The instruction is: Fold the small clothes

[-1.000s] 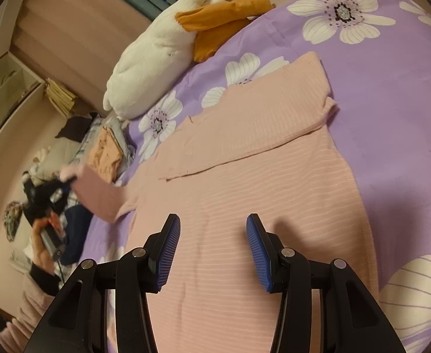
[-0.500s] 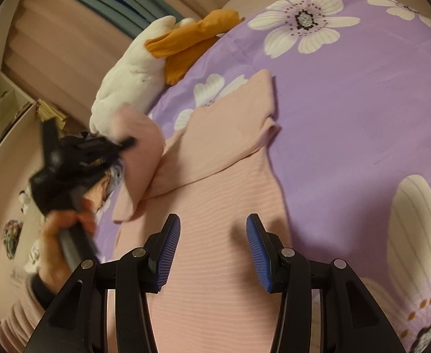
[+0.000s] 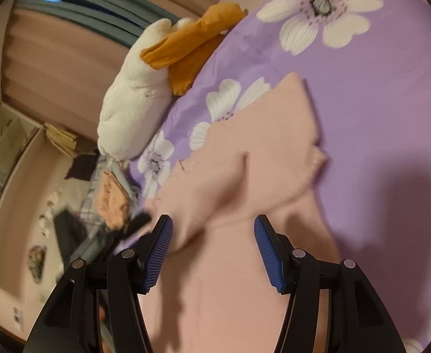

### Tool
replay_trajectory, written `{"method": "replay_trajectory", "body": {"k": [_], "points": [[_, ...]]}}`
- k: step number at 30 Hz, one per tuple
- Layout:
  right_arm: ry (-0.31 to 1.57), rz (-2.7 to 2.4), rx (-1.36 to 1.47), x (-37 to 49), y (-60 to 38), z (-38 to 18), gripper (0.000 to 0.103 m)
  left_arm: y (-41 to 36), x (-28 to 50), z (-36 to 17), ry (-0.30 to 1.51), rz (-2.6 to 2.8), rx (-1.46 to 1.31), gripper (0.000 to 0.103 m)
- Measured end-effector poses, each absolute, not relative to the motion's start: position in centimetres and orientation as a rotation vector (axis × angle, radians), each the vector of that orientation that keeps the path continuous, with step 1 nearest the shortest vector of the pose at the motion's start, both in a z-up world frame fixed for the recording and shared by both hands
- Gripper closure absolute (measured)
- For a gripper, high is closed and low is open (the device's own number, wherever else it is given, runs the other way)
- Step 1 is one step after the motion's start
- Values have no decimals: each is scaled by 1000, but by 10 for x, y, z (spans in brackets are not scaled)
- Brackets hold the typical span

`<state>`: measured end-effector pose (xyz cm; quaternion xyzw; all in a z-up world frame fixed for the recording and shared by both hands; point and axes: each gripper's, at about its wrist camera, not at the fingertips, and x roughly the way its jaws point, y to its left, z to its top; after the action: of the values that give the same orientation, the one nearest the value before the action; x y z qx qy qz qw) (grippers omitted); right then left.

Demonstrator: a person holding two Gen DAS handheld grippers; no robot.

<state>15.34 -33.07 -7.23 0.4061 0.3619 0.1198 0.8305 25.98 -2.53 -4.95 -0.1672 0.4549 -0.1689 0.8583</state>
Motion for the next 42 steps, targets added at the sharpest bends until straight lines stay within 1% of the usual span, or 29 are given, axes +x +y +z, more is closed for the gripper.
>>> {"method": "replay_trajectory", "body": {"k": [4,10,11,12,13,14,15,16,18,23,25,29,30,32,33,34,35,37,39,41,42], "points": [[830,200,861,182,-324,-78,45,25,257,-52,940,-285,-353,13],[941,133,749,221,-300,-90,45,91,255,-66,948,-170,-427,13],[955,121,725,225,-298,-92,46,99,253,-67,949,-158,-435,13],[959,103,692,229,-293,-92,49,106,253,-69,952,-144,-444,13],[961,94,659,232,-289,-90,60,112,253,-69,954,-136,-450,13],[963,84,628,233,-286,-89,75,115,252,-70,956,-131,-455,13],[964,70,591,235,-281,-87,82,119,253,-69,957,-127,-462,13],[962,67,568,237,-278,-87,96,121,253,-69,956,-125,-469,13],[946,56,511,236,-273,-77,96,121,254,-69,952,-131,-484,13],[816,55,489,221,-287,-41,96,112,258,-69,955,-155,-486,13],[824,29,460,222,-295,-40,96,107,261,-70,955,-166,-486,13],[911,-62,375,233,-294,-59,96,86,273,-68,960,-201,-489,13],[924,-74,383,234,-297,-62,95,80,276,-66,955,-221,-488,14],[931,-65,431,232,-302,-64,78,66,282,-63,947,-267,-470,14],[895,-58,444,227,-305,-60,77,61,284,-63,946,-287,-465,18],[852,-48,430,222,-305,-53,77,56,286,-64,947,-300,-461,30],[820,-24,417,217,-304,-48,77,50,289,-67,957,-318,-460,37],[814,55,417,215,-298,-46,77,42,294,-76,981,-341,-459,61],[854,114,388,215,-289,-53,77,36,296,-89,1011,-338,-432,71],[901,103,315,214,-282,-66,77,37,295,-102,1038,-315,-410,71],[922,90,300,214,-282,-73,77,39,294,-109,1046,-303,-403,75]]}}
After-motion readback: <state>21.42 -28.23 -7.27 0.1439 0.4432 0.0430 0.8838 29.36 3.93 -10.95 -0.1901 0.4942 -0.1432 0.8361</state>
